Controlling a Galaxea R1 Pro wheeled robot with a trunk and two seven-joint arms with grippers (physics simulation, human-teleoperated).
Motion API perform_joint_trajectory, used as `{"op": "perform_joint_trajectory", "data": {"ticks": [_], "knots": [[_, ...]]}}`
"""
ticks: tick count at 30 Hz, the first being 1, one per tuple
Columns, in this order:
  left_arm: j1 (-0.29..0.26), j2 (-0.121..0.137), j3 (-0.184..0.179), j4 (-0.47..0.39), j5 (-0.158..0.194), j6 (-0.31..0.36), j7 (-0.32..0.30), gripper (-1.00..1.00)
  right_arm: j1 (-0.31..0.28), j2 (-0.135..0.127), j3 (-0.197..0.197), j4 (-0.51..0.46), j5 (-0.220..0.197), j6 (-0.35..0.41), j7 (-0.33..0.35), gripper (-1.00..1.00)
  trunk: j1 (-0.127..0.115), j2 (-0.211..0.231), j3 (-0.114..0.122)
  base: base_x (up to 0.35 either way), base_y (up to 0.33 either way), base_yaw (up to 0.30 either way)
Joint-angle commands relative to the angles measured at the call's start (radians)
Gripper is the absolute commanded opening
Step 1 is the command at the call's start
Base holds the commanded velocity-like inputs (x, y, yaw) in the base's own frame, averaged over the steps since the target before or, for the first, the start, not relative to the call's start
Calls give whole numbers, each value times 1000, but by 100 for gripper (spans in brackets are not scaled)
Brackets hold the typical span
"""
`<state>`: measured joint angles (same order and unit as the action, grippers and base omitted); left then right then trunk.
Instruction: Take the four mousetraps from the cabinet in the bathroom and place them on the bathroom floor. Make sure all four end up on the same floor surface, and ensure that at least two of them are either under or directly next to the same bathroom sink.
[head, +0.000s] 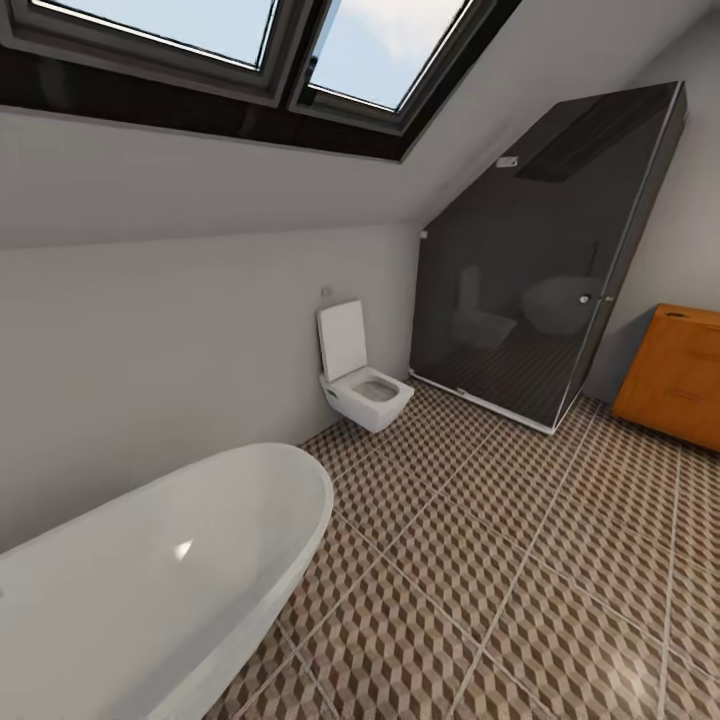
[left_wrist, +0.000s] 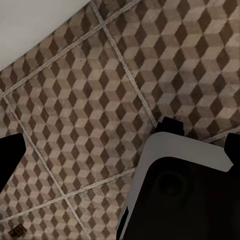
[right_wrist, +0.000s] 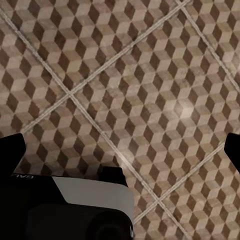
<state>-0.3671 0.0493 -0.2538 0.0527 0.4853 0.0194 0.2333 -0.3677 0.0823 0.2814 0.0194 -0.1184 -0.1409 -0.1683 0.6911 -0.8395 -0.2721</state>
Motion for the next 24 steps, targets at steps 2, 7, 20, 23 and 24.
{"op": "perform_joint_trajectory", "data": {"ticks": [2,7,20,23,24], "knots": [[-1,0,-9,1,7,2,1,100,-1,0,9,2,-10,-5,-2,100,0,-1,-5,0,0,0],[-1,0,-9,1,7,2,1,100,-1,0,9,2,-10,-5,-2,100,0,-1,-13,0,0,0],[-1,0,-9,1,7,2,1,100,-1,-1,9,2,-10,-5,-2,100,0,-1,-34,0,0,0],[-1,0,-9,1,7,2,1,100,-1,-1,9,2,-10,-5,-2,100,0,-1,-39,0,0,0],[-1,0,-9,1,7,2,1,100,-1,-1,9,2,-10,-5,-2,100,0,-1,-40,0,0,0]]}}
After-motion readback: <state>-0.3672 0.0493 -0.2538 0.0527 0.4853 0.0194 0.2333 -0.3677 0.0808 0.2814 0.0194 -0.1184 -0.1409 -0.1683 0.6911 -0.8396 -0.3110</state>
